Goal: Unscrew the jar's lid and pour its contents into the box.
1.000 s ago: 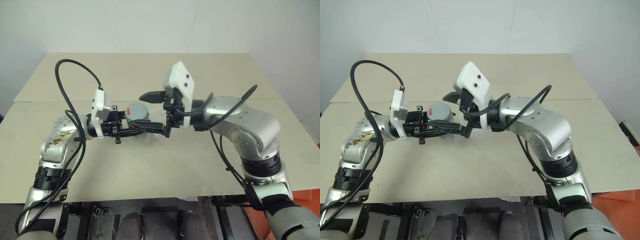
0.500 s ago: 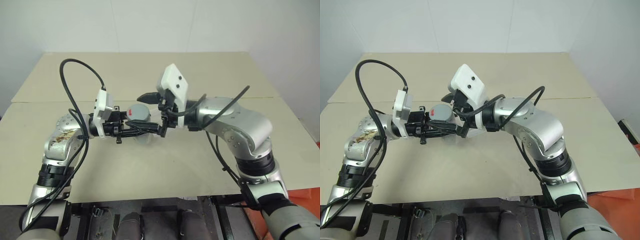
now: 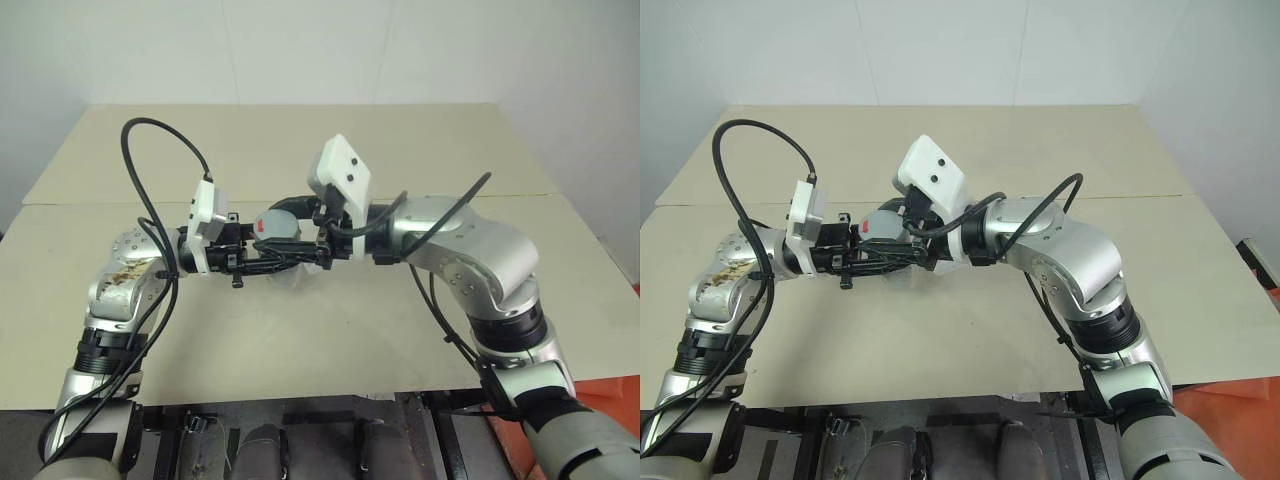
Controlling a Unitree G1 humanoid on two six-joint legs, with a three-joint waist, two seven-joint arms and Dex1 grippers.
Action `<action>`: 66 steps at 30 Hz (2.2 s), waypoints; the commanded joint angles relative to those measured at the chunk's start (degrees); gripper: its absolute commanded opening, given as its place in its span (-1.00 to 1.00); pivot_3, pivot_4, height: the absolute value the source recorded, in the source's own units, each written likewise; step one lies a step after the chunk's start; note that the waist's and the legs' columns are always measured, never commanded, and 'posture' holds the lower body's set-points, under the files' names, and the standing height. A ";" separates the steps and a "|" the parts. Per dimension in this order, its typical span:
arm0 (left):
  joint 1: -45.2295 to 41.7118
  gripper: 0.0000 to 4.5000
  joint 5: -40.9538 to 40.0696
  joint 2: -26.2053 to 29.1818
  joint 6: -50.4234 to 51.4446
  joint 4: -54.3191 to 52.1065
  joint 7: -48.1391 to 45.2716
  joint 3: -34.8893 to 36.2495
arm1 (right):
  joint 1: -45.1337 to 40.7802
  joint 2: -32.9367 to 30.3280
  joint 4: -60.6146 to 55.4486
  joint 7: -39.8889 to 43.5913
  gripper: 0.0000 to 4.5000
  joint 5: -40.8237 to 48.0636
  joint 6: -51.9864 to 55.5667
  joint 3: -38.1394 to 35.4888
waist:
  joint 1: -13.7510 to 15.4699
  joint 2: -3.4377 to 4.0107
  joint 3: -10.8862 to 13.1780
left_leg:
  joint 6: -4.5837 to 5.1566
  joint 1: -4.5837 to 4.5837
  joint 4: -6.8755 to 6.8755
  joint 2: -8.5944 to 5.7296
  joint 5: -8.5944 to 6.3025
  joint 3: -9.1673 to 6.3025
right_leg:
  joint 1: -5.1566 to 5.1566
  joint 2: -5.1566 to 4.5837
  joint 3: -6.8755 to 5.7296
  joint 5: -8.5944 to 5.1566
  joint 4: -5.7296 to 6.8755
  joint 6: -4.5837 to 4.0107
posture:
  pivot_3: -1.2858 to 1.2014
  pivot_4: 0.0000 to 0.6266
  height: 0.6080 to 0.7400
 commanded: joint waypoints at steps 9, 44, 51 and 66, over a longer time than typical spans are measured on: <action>0.04 -0.12 -0.81 0.03 -0.89 -1.17 -0.86 0.40 | -1.06 0.89 -1.99 1.34 0.23 -1.21 -4.13 -1.07 | -0.02 0.00 0.00 | 0.00 0.00 0.00 0.00 0.00 0.00 | -0.01 0.00 0.00 0.00 0.01 0.00 | 0.03 -0.52 1.00; 0.54 -0.12 -1.08 0.62 -0.79 -2.05 -1.23 0.90 | -0.46 1.88 -1.40 3.50 0.98 -2.47 -4.64 -1.15 | -0.02 0.00 0.00 | -0.01 -0.01 0.00 0.00 0.01 0.00 | -0.02 0.00 0.00 0.00 0.02 0.00 | 0.03 -0.52 1.00; 0.57 -0.12 -1.14 0.80 -0.60 -2.28 -1.23 0.94 | -0.20 1.96 -1.31 3.73 0.98 -2.33 -4.64 -0.95 | -0.02 0.00 0.00 | -0.01 -0.01 0.00 0.00 0.01 0.00 | -0.02 0.00 0.00 0.00 0.02 0.00 | 0.03 -0.52 1.00; 1.37 -0.12 -1.62 1.34 -0.08 -3.32 -1.41 1.04 | 0.12 2.28 -1.45 3.26 0.21 -2.35 -5.19 -0.90 | -0.02 0.00 0.00 | -0.01 -0.01 0.00 0.00 0.01 0.00 | -0.02 0.00 0.00 0.00 0.02 0.00 | 0.03 -0.52 1.00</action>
